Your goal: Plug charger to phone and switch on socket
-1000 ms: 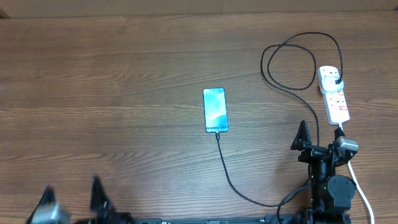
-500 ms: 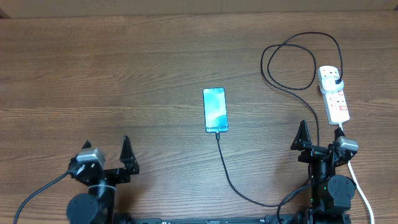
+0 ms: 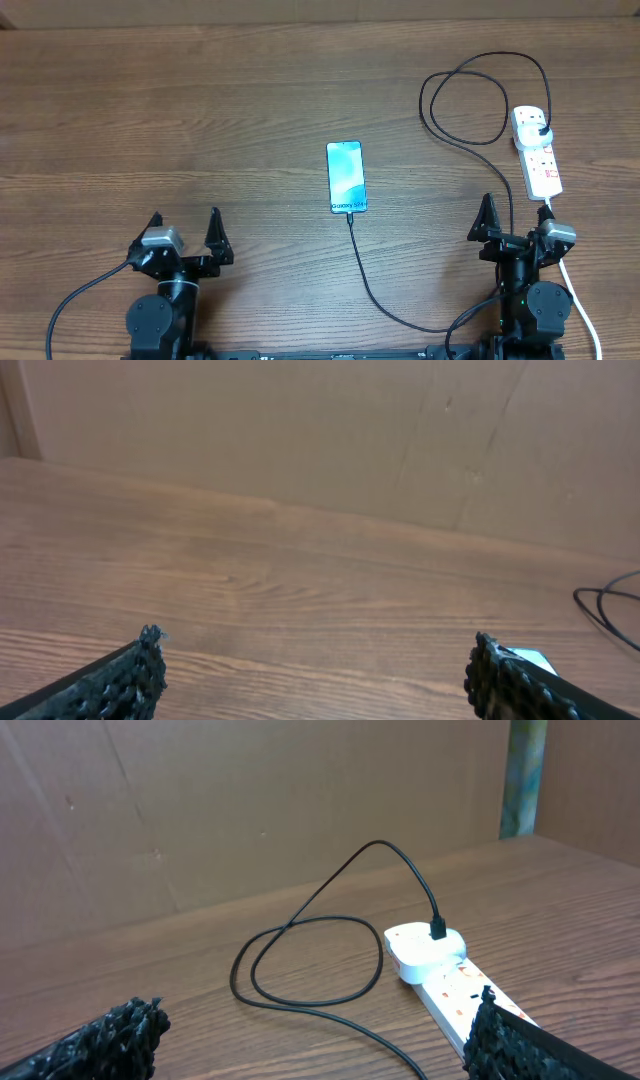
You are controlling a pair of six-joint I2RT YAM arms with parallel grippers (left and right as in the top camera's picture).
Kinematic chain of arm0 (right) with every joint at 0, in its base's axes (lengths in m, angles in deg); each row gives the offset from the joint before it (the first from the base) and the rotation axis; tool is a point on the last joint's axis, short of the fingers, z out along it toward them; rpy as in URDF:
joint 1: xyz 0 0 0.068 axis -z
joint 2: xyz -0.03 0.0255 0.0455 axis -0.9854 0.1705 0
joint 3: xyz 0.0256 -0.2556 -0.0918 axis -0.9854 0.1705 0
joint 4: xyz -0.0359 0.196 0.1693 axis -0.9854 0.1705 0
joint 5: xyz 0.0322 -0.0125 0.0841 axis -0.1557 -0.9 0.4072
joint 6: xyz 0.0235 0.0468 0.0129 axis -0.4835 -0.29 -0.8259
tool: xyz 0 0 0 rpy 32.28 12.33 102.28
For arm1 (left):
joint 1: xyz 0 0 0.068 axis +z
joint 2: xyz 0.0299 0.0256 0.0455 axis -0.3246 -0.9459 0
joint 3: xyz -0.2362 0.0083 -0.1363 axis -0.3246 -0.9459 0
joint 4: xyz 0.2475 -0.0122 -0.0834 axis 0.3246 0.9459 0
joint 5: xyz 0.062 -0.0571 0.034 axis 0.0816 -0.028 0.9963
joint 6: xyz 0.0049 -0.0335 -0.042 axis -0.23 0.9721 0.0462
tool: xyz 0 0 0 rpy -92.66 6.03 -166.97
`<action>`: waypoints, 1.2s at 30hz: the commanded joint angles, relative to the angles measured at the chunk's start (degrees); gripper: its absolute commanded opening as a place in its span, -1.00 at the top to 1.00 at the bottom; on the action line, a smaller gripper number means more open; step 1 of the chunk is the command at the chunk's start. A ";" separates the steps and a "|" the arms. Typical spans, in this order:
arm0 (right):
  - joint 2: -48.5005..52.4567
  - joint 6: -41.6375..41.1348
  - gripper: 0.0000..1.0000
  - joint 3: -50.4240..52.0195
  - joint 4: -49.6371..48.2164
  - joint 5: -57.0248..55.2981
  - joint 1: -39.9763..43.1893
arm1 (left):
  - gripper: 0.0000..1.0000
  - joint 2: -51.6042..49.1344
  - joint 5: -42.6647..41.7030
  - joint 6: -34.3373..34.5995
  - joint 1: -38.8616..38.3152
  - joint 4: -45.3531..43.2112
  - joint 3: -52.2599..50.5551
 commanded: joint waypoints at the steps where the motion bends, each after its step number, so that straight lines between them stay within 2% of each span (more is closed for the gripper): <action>1: -0.68 0.44 -1.00 0.37 -0.33 0.26 -0.28 | -0.99 0.52 -2.82 -3.48 0.37 -3.69 -3.78; 8: -0.68 0.44 -1.00 0.37 -0.33 0.26 -0.28 | -1.00 0.55 -6.36 -10.56 0.37 -8.70 -7.34; 14: -0.68 0.44 -1.00 0.37 -0.33 0.26 -0.28 | -0.99 0.55 -6.23 -14.60 0.37 -8.02 -7.72; 27: -0.68 0.44 -1.00 0.37 -0.33 0.26 -0.28 | -1.00 0.55 -5.55 -14.49 1.68 -8.04 -7.72; 29: -0.68 0.44 -1.00 0.37 -0.33 0.26 -0.28 | -0.99 0.55 -5.70 -10.12 2.71 -8.04 -7.72; 32: -0.68 0.44 -1.00 0.37 -0.33 0.26 -0.28 | -0.99 0.55 -5.11 -7.72 3.41 -8.00 -7.72; 36: -0.68 0.44 -1.00 0.37 -0.33 0.26 -0.28 | -1.00 0.55 -4.66 -7.72 3.48 -7.93 -7.72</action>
